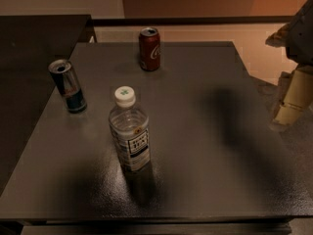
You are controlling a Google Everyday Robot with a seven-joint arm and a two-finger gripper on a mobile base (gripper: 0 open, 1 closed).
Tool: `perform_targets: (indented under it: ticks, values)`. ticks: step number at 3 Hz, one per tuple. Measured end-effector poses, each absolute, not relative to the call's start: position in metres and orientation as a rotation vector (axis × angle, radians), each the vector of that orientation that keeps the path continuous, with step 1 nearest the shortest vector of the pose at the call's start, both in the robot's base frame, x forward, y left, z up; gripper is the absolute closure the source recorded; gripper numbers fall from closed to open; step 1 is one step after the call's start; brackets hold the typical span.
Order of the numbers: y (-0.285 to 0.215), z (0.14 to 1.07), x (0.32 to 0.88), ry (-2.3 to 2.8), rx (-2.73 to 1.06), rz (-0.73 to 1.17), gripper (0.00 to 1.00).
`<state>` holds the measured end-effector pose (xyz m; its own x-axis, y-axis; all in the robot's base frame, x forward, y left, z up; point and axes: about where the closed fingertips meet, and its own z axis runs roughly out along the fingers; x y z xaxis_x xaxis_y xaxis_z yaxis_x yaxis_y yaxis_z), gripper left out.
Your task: Move coke can near blue plastic bottle
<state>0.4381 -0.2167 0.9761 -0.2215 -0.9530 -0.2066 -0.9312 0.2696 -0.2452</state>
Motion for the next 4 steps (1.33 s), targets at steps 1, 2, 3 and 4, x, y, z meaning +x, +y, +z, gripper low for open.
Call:
perform_targets:
  ticks: [1,2,3,4]
  values:
    - [-0.217,0.976,0.438,2.232,-1.725,-0.098,0.0]
    - [-0.215,0.975,0.442,2.229,-1.699,-0.097,0.0]
    - [-0.21,0.969,0.46,2.209,-1.613,-0.056,0.0]
    - [-0.202,0.958,0.493,2.164,-1.515,0.009,0.0]
